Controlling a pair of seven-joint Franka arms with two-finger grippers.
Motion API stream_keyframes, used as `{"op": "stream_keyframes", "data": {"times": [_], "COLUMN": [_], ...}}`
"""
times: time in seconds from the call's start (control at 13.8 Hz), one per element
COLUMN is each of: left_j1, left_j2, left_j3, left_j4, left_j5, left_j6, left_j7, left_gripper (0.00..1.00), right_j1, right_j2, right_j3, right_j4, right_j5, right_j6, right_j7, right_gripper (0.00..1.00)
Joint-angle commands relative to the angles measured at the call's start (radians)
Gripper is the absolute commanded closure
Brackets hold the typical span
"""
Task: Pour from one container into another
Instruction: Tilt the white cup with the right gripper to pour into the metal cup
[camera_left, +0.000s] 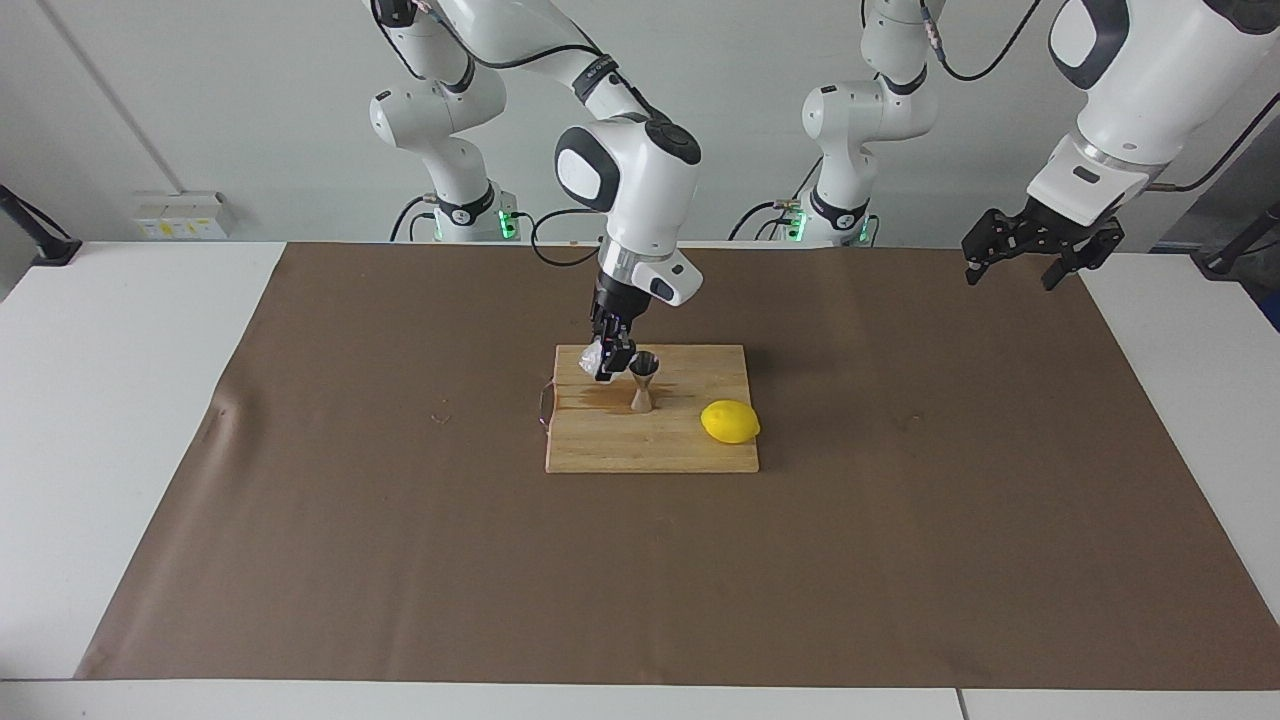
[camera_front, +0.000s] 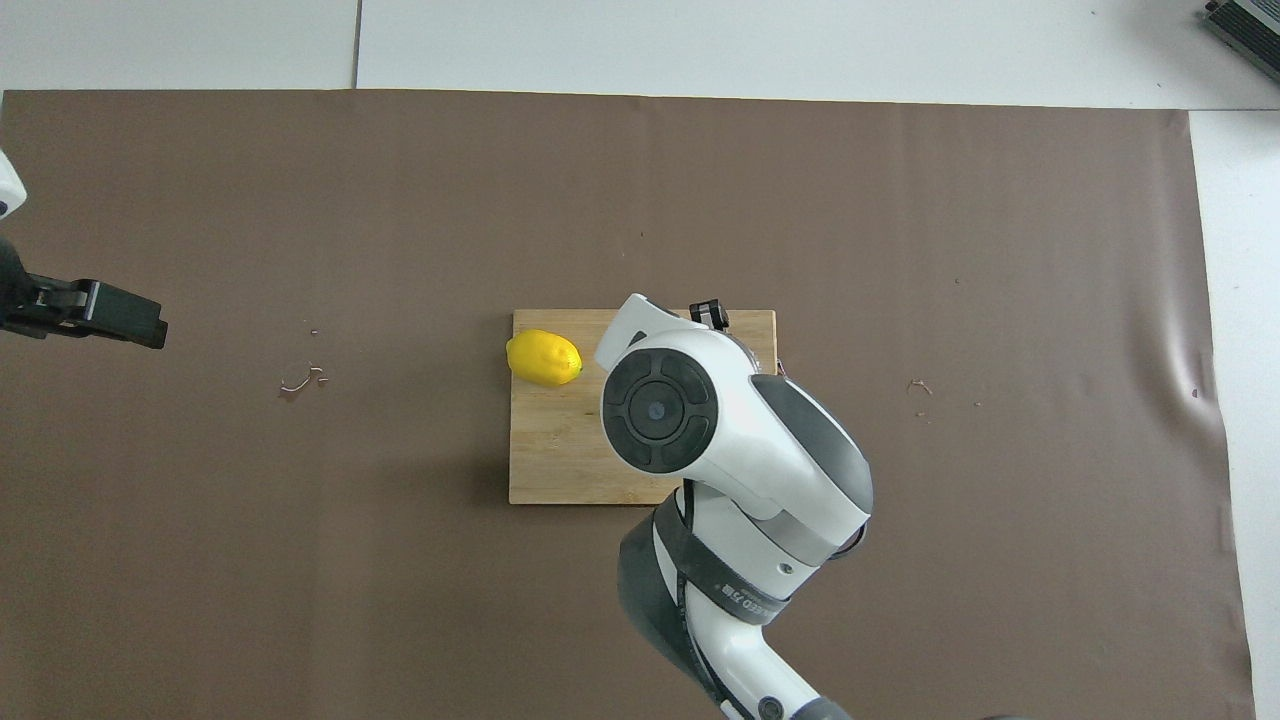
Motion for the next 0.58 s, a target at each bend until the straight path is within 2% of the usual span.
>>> {"op": "stream_keyframes", "data": {"times": [0.0, 0.51], "left_j1": [0.007, 0.007], "left_j2": [-0.02, -0.02], "left_j3": [0.0, 0.0], "left_j4": [-0.027, -0.027], "left_j5": [-0.012, -0.012], "left_j6": [0.008, 0.0], "left_j7": [0.0, 0.001], "left_gripper": [0.0, 0.0], "right_j1": [0.018, 0.04], "right_j2": [0.018, 0.021], "right_j3": [0.001, 0.004], "right_j4": [0.029, 0.024], "right_j5": [-0.088, -0.153], "right_j6": [-0.024, -0.024], "right_j7": [0.024, 0.023], "right_gripper": [0.95, 1.0]}}
